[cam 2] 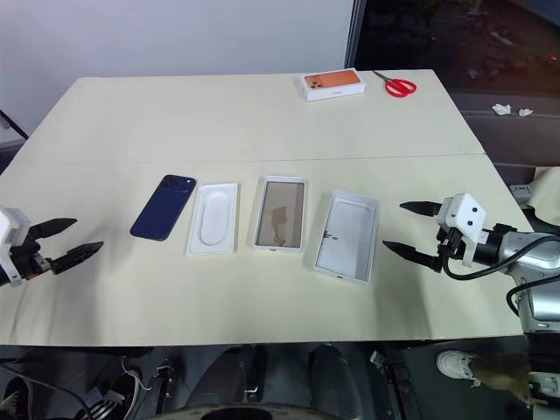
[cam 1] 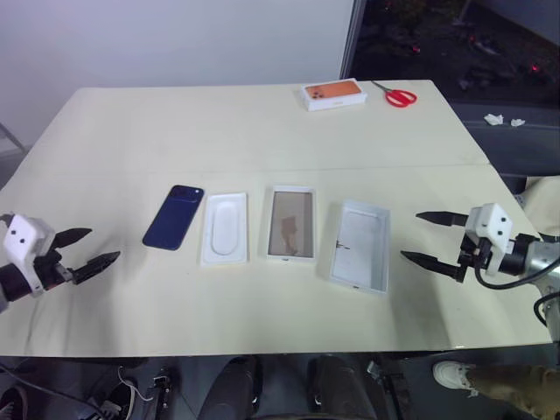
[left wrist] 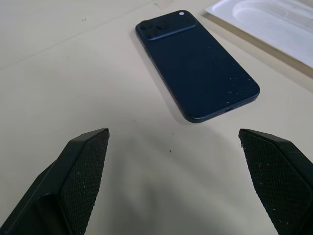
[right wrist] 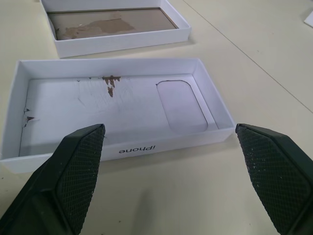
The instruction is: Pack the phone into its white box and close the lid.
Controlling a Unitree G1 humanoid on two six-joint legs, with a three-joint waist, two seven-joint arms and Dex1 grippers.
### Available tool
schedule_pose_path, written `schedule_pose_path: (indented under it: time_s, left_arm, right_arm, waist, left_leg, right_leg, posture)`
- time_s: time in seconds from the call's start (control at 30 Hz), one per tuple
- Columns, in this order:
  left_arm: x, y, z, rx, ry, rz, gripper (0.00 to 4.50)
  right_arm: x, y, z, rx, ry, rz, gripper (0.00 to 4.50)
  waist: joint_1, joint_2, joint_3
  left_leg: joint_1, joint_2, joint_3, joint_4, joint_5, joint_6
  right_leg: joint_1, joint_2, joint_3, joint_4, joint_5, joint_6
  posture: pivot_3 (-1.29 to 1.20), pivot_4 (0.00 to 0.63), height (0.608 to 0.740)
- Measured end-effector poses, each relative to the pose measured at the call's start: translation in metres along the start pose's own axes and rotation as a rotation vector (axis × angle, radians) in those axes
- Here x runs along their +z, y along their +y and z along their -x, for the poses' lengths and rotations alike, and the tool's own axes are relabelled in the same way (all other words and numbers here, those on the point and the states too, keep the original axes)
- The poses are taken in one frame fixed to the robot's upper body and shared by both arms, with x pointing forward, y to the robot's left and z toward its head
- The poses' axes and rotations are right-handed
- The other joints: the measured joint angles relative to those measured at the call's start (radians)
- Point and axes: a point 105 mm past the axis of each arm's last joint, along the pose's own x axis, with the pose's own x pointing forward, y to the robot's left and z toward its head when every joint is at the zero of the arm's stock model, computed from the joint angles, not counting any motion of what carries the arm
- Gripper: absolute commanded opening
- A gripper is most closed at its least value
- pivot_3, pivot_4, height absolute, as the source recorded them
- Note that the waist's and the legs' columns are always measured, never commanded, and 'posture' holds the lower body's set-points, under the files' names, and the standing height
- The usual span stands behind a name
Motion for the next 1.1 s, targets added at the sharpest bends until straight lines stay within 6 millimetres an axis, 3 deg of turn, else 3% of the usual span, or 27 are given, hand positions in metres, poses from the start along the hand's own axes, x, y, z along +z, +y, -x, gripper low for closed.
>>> schedule_pose_path:
  time_s: [0.5,0.87,1.0,1.1]
  left_arm:
    - [0.011,0.006,-0.006,0.035,-0.043,-0.015,4.5]
    - [0.017,0.012,-0.012,0.061,-0.043,0.099,4.5]
    - [0.025,0.006,-0.021,0.051,-0.035,0.185,4.5]
    - [0.044,-0.005,-0.035,0.022,-0.069,0.229,4.5]
  right_arm:
    - [0.003,-0.003,-0.001,-0.006,-0.006,0.005,4.46]
    - [0.006,-0.006,-0.005,-0.016,-0.01,0.007,4.46]
    - [0.017,-0.007,-0.012,0.003,-0.027,0.012,4.46]
    - [0.034,-0.002,-0.024,0.064,-0.048,0.017,4.46]
  waist:
    - [0.0,0.0,0.0]
    - [0.0,0.0,0.0]
    - [0.0,0.0,0.0]
    - [0.0,0.0,0.0]
  left_leg:
    - [0.0,0.0,0.0,0.0,0.0,0.0]
    - [0.0,0.0,0.0,0.0,0.0,0.0]
    - [0.0,0.0,0.0,0.0,0.0,0.0]
    - [0.0,0.0,0.0,0.001,0.0,0.0]
  right_leg:
    - [0.0,0.0,0.0,0.0,0.0,0.0]
    - [0.0,0.0,0.0,0.0,0.0,0.0]
    - [0.0,0.0,0.0,0.0,0.0,0.0]
    - [0.0,0.0,0.0,0.001,0.0,0.0]
  posture:
    - [0.0,0.15,0.74]
    - [0.0,0.15,0.74]
    - [0.0,0.15,0.74]
    - [0.0,0.15,0.74]
